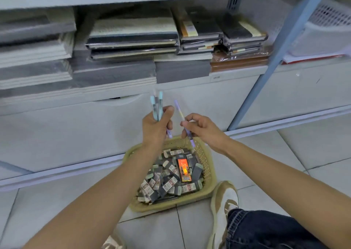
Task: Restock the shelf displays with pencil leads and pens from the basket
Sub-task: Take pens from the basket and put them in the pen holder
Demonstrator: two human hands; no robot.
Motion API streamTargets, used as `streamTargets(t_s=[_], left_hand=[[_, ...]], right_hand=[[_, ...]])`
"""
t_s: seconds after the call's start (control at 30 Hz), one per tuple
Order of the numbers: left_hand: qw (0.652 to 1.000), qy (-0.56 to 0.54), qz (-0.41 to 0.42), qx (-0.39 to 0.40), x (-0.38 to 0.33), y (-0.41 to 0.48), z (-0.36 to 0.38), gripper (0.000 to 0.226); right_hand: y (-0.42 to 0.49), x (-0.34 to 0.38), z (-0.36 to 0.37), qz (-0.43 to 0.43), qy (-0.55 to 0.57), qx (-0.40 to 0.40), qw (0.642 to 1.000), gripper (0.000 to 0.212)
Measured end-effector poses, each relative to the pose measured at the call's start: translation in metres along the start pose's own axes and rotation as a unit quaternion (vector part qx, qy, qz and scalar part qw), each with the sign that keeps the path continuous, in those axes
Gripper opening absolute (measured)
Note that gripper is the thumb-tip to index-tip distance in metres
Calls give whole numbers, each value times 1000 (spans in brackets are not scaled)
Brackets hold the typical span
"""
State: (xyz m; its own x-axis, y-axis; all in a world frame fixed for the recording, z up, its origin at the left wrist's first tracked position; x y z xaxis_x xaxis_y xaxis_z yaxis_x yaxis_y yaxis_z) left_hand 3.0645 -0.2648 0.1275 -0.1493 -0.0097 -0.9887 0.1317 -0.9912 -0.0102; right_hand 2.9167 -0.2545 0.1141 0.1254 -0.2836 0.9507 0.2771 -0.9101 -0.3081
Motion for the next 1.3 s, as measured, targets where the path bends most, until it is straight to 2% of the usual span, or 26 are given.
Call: streamTargets(t_s=[0.1,0.23,0.33,0.4,0.47,0.57,0.73,0.83,1.0,1.07,1.2,1.3], left_hand=[[999,6,35,16,-44,0,-5,12],[997,14,68,24,-90,-3,-17,20],[997,14,70,-2,-117,-2,-31,21],[997,-6,71,-30,-132,0,-40,27],[996,-12,74,-40,-148,1,-45,30],[995,-30,93,-26,-175,0,-38,26],[987,-35,155,27,-242,5,-20,23],[979,-27,194,61,-281,12,-17,23],[959,19,259,113,-322,25,-18,17],[952,38,278,119,-330,29,-19,14],[953,27,281,112,-338,38,-21,14],[958,25,268,103,-340,45,-20,18]], right_hand=[[-10,31,10,-10,-34,45,998,8],[-21,68,16,-22,-81,75,994,19],[-30,99,7,-49,-31,78,995,29],[-35,127,-5,-86,32,59,994,34],[-39,157,-14,-139,68,18,988,28],[-45,204,-21,-222,55,-66,971,15],[-68,298,-31,-346,54,-143,926,15],[-86,351,-41,-408,15,-191,893,14],[-83,406,-46,-430,-107,-256,859,21],[-76,418,-44,-432,-146,-254,853,25],[-67,434,-52,-448,-140,-253,846,24],[-54,433,-51,-422,-185,-247,852,21]])
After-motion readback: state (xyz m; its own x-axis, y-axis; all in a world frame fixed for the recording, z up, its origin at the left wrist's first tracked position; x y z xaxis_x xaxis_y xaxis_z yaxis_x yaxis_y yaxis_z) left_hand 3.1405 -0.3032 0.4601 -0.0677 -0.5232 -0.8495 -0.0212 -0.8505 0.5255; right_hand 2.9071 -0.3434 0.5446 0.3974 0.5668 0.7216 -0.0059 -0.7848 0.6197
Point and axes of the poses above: each hand's wrist, its own y-axis towards the middle knuckle, its own z-axis out of the palm, x = y × z, the point moved 6 cm from there along y, towards the middle knuckle, and after that the axes turned 9 degrees about z, right-handed, at the moved point
